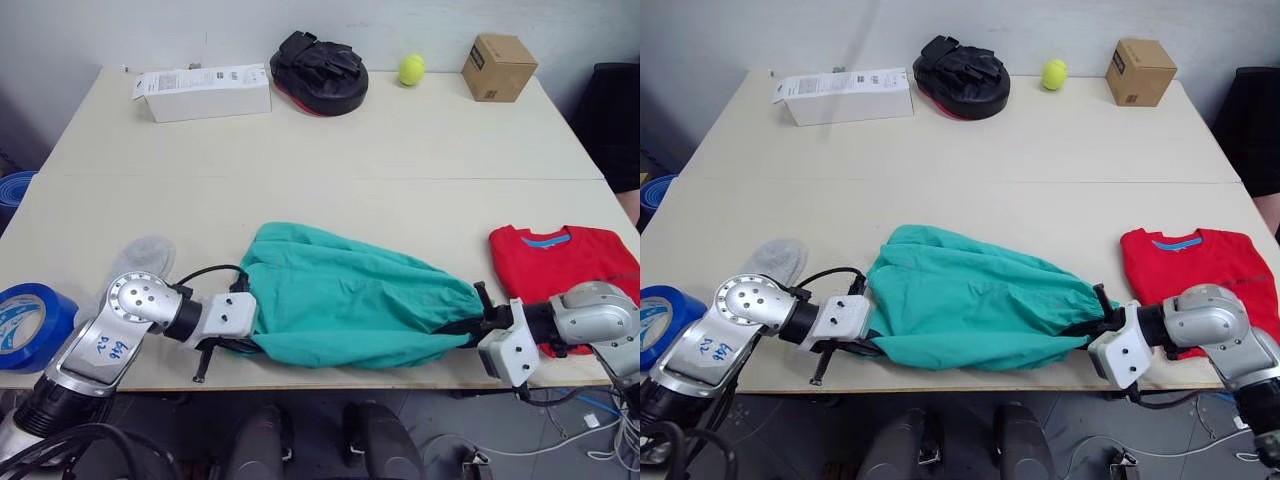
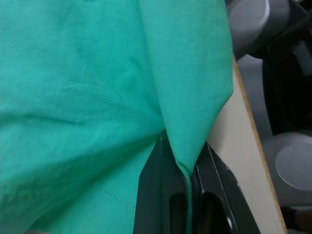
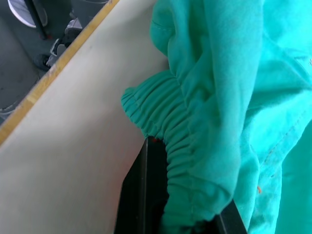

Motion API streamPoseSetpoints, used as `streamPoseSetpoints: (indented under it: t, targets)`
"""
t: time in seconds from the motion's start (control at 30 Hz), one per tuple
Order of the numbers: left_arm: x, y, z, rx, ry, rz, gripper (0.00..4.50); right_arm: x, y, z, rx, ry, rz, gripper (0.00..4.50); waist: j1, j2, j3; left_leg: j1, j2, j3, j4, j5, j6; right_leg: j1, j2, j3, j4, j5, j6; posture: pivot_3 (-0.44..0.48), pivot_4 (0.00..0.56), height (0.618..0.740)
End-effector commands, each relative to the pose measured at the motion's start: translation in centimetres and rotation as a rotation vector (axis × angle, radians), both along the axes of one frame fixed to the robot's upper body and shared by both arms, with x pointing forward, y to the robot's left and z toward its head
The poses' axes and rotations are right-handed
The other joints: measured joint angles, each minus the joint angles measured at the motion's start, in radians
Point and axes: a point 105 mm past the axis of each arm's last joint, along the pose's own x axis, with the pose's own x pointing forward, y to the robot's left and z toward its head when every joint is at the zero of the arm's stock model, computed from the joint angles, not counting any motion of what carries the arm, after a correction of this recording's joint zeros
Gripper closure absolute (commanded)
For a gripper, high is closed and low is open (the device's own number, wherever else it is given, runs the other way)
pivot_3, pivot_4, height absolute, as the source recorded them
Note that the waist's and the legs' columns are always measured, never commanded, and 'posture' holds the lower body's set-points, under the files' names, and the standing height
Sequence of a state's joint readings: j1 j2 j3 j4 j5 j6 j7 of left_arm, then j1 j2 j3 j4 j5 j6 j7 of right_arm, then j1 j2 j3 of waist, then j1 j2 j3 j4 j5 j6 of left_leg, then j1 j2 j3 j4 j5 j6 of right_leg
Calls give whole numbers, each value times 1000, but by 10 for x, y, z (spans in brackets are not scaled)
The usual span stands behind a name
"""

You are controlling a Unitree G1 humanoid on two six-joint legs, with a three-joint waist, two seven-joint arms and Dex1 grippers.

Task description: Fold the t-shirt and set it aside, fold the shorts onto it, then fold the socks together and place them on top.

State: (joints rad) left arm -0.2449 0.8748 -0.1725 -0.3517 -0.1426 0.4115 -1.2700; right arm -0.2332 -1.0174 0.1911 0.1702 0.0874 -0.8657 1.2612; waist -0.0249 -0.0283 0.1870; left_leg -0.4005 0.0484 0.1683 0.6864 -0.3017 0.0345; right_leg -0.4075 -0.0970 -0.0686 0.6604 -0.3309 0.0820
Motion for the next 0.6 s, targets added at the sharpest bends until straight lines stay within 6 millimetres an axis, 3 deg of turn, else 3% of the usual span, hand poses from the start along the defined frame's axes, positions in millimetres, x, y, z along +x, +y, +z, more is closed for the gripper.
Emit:
streamPoseSetpoints:
  t: [0.03,0.13,0.23,0.37,0.47,0.53,0.6]
  targets:
    - [1,2,6,-28,-5,56,4449,0,-5,2,-6,15,-18,4500,-1,1,0,0,0,0,0,0,0,0,0,0,0,0,0,0,150,740]
    - [0,8,7,-43,26,77,3851,1,-8,6,26,22,-69,3715,1,1,0,0,0,0,0,0,0,0,0,0,0,0,0,0,150,740]
    - [-6,18,14,-74,76,79,2915,-5,-11,12,55,12,-107,2671,0,1,0,0,0,0,0,0,0,0,-1,0,0,0,0,0,150,740]
    - [-8,29,45,-209,171,83,1595,-22,-16,20,93,23,-160,1229,3,2,0,0,0,-1,0,0,0,0,-1,-1,0,0,-1,0,150,740]
    - [14,31,70,-316,165,131,677,-34,-17,30,148,49,-238,218,14,3,0,0,0,-2,0,1,-1,2,-1,-1,0,0,-1,0,150,740]
    - [33,26,81,-352,139,156,21,-39,-18,38,229,114,-353,0,25,3,0,2,-1,-3,0,1,-1,3,-1,-2,0,0,-1,0,150,740]
    - [47,13,87,-369,121,137,21,-47,-18,44,312,209,-478,0,30,3,0,3,-1,-3,0,1,-1,5,0,-2,-1,0,0,0,150,740]
